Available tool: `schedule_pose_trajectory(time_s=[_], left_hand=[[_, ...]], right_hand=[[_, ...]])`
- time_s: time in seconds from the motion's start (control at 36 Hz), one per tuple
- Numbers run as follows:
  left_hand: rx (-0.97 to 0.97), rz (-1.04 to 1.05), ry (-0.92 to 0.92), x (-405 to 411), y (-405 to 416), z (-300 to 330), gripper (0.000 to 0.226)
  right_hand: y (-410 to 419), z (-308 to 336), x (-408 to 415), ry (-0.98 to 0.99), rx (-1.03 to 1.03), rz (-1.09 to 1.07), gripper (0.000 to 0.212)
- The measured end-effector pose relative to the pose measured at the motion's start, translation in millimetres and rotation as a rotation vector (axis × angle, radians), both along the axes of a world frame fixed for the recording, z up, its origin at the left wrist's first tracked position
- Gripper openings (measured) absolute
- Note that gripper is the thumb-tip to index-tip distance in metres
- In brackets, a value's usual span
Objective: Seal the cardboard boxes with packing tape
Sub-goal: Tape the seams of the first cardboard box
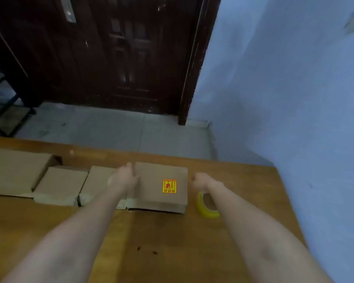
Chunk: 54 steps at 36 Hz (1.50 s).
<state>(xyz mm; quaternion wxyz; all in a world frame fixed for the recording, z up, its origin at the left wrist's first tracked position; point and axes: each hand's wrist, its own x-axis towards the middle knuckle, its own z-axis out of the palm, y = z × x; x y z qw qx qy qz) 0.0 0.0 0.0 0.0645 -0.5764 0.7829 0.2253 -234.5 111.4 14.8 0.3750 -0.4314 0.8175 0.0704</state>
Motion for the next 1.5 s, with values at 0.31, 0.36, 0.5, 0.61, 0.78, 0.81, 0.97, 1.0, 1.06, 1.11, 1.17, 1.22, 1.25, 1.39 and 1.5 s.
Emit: schedule_pose_trajectory(time_s=[0.31,0.36,0.5,0.61,0.78,0.81,0.97,1.0,1.06,1.11,1.17,1.22,1.25,1.39,1.5], left_hand=[[0.095,0.187,0.153,5.1,22.6,-23.3,0.042],[0.101,0.221,0.234,2.4,26.7,-22.7,0.04],[0.119,0.33,0.495,-8.1,41.1,-11.9,0.043],[0.077,0.401,0.783,-11.6,51.6,5.3,0.037],[0.231,0.381,1.002,-5.9,57.9,43.6,0.029],[0.266,0.337,0.964,-3.2,59.6,46.2,0.03],[0.338,0.201,0.57,0.7,74.9,34.5,0.065],[0.34,0.208,0.518,1.5,78.7,27.9,0.068],[0.329,0.24,0.438,4.0,88.0,14.3,0.068],[0.302,0.302,0.451,4.8,98.5,7.6,0.065],[0.265,0.347,0.498,4.8,104.6,6.4,0.064],[0.216,0.344,0.506,6.5,106.0,5.4,0.066],[0.191,0.337,0.511,7.8,106.3,5.2,0.067],[0.087,0.367,0.569,13.1,107.2,5.6,0.057],[-0.022,0.357,0.604,13.6,111.1,12.3,0.055]], right_hand=[[22.7,-17.0,32.9,-0.331,-0.084,-0.312,0.045],[25.2,-15.4,34.6,-0.395,-0.093,-0.401,0.046],[32.1,-12.9,30.4,-0.454,-0.195,-0.521,0.046],[40.2,-8.4,14.9,-0.521,-0.304,-0.519,0.053],[44.3,25.4,-6.9,-0.451,-0.179,-0.369,0.043],[43.7,29.7,-9.9,-0.438,-0.143,-0.351,0.043],[44.0,26.4,-10.3,-0.469,0.099,-0.369,0.066],[44.9,20.4,-6.0,-0.45,0.113,-0.355,0.069],[48.6,5.5,1.9,-0.415,0.093,-0.33,0.071],[52.4,-7.8,5.3,-0.387,0.018,-0.301,0.071],[56.1,-15.7,3.7,-0.396,-0.08,-0.334,0.07],[60.5,-21.3,-5.4,-0.39,-0.205,-0.452,0.066],[63.9,-23.6,-12.7,-0.346,-0.273,-0.51,0.061],[93.8,-33.5,-57.2,0.003,-0.402,-0.615,0.034],[120.2,-46.2,-70.9,0.061,-0.346,-0.566,0.02]])
